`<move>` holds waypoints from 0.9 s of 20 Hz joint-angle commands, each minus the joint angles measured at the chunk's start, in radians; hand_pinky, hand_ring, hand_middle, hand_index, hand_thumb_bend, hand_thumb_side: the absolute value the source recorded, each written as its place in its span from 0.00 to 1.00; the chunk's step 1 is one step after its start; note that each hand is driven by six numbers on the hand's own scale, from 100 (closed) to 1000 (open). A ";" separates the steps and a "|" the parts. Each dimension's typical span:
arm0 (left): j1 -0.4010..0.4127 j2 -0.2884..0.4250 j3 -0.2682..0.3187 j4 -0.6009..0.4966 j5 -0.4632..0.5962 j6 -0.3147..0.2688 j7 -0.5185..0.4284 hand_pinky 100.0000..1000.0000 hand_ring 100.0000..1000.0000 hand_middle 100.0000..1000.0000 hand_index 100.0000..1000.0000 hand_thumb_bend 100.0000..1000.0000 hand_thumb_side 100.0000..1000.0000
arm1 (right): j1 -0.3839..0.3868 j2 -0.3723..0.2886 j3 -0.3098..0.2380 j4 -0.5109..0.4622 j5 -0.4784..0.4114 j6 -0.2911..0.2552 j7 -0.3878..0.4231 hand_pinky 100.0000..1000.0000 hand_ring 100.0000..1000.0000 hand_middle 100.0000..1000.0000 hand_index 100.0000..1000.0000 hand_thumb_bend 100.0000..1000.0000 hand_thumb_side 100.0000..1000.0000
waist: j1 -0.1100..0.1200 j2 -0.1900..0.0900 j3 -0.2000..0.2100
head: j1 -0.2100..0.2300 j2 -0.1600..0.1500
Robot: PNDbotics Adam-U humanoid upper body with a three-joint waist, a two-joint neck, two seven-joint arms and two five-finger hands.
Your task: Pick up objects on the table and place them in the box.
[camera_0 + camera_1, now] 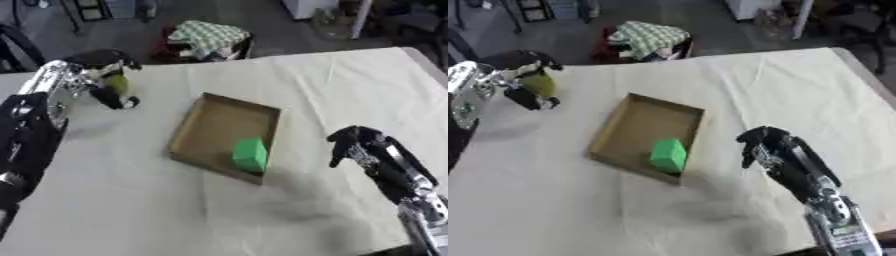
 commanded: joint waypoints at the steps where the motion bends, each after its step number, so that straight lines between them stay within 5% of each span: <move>1: -0.034 -0.017 0.051 0.052 -0.107 0.151 0.136 0.73 0.73 0.79 0.89 0.24 0.12 | -0.012 -0.009 0.000 -0.014 0.000 -0.002 0.001 0.39 0.37 0.37 0.60 0.00 0.59 | -0.003 -0.006 -0.006 | 0.005 -0.016; 6: -0.041 -0.005 0.105 0.122 -0.145 0.265 0.270 0.72 0.72 0.78 0.88 0.22 0.09 | -0.019 -0.007 0.006 -0.016 -0.001 -0.001 0.006 0.39 0.37 0.37 0.60 0.00 0.60 | -0.002 0.010 -0.024 | 0.009 -0.029; 7: -0.042 0.001 0.113 0.128 -0.141 0.282 0.294 0.71 0.72 0.78 0.87 0.13 0.05 | -0.020 -0.007 0.007 -0.016 -0.001 0.000 0.008 0.39 0.37 0.37 0.60 0.00 0.58 | -0.002 0.014 -0.025 | 0.009 -0.031; 9: -0.041 0.013 0.124 0.135 -0.131 0.312 0.340 0.70 0.71 0.77 0.87 0.18 0.06 | -0.021 -0.006 0.008 -0.016 0.000 0.000 0.010 0.39 0.37 0.37 0.60 0.00 0.60 | -0.001 0.020 -0.027 | 0.007 -0.033; 18: -0.021 0.045 0.141 0.168 -0.059 0.373 0.444 0.69 0.69 0.76 0.86 0.15 0.05 | -0.031 -0.005 0.016 -0.021 0.002 0.001 0.019 0.39 0.37 0.37 0.60 0.00 0.61 | -0.002 0.051 -0.035 | 0.004 -0.056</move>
